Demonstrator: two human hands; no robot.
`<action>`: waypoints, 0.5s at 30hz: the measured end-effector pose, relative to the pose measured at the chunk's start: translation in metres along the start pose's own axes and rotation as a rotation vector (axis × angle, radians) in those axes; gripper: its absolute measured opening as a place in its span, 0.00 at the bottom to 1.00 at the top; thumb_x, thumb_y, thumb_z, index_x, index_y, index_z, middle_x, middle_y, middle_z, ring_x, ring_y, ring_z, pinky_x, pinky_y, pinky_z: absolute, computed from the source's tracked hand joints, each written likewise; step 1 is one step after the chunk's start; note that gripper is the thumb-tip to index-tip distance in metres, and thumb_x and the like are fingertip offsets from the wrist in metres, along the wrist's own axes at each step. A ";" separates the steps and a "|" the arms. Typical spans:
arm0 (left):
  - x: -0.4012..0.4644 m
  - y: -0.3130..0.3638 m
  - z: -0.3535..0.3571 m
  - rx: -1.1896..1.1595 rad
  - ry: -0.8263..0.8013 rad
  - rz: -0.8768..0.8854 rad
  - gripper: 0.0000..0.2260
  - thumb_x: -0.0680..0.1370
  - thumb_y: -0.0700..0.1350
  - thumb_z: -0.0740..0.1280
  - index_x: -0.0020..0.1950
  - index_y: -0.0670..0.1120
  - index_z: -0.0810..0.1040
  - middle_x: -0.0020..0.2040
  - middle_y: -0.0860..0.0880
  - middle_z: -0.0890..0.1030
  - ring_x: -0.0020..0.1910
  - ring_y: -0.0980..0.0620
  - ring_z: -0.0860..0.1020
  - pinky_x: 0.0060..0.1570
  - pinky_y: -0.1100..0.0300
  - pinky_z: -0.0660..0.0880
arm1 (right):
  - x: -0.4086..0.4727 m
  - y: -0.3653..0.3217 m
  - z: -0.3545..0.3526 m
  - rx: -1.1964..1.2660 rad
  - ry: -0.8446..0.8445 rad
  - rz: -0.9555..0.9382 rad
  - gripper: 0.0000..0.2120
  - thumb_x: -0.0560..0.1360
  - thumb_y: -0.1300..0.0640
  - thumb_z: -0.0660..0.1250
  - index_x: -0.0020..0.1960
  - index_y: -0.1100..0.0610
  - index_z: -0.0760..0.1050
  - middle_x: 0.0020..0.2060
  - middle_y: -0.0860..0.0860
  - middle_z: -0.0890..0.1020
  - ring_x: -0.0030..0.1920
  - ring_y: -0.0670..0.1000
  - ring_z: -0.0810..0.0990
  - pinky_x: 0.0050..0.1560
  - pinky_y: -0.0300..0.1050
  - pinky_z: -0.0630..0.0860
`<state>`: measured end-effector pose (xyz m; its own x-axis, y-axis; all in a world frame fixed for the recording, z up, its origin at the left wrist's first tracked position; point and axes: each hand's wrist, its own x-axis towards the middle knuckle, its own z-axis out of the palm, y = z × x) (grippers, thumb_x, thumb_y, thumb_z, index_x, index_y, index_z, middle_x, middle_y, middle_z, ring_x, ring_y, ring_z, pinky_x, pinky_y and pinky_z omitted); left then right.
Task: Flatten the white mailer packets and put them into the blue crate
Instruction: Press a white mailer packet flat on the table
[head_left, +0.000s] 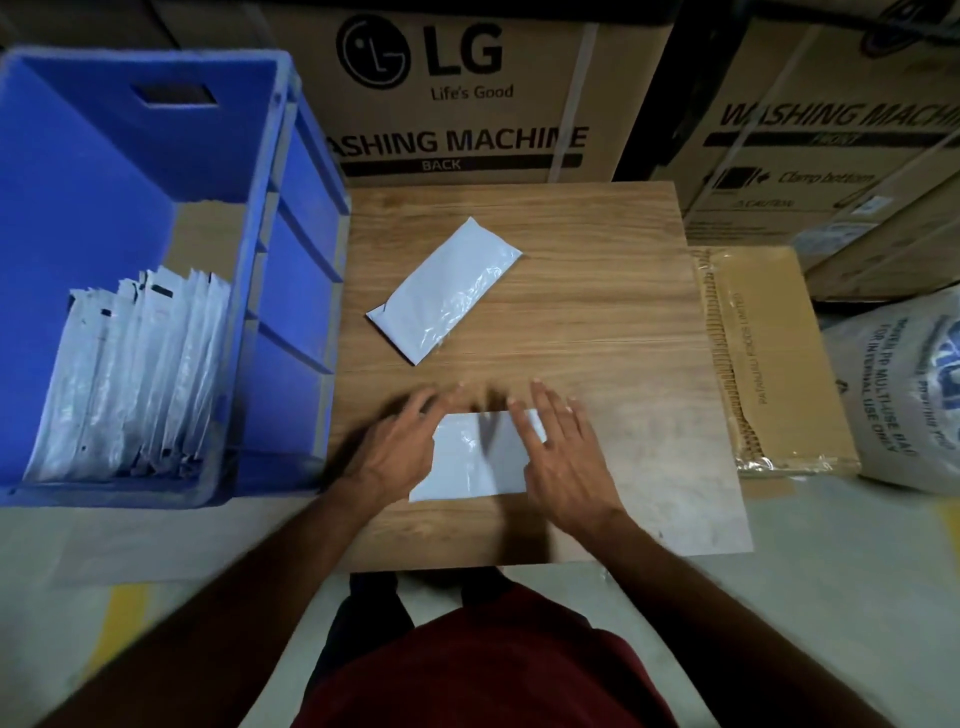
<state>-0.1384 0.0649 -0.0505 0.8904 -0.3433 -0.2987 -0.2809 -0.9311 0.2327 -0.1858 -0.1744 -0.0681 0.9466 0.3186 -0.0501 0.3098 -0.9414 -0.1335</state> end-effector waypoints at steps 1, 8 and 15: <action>0.002 0.003 0.007 0.054 0.046 -0.073 0.34 0.80 0.39 0.62 0.82 0.57 0.54 0.79 0.49 0.60 0.57 0.43 0.79 0.53 0.48 0.78 | -0.002 -0.007 0.008 0.023 -0.047 -0.024 0.39 0.70 0.56 0.66 0.80 0.58 0.61 0.79 0.66 0.58 0.78 0.65 0.61 0.78 0.63 0.57; -0.026 -0.004 0.087 0.133 0.073 0.156 0.31 0.82 0.61 0.53 0.82 0.46 0.58 0.83 0.43 0.53 0.81 0.43 0.56 0.74 0.45 0.62 | -0.014 -0.025 0.060 0.222 -0.205 0.065 0.35 0.76 0.48 0.51 0.83 0.53 0.53 0.82 0.59 0.49 0.82 0.59 0.47 0.79 0.60 0.46; -0.028 0.005 0.091 0.168 0.077 0.130 0.33 0.83 0.59 0.53 0.83 0.43 0.53 0.83 0.39 0.50 0.82 0.41 0.50 0.78 0.42 0.56 | -0.014 -0.019 0.062 0.293 -0.162 0.037 0.33 0.80 0.50 0.53 0.83 0.54 0.51 0.82 0.58 0.47 0.82 0.57 0.43 0.80 0.61 0.46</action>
<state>-0.1969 0.0587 -0.1255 0.8657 -0.4574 -0.2034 -0.4452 -0.8892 0.1050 -0.2108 -0.1545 -0.1264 0.9230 0.3202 -0.2136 0.2141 -0.8883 -0.4062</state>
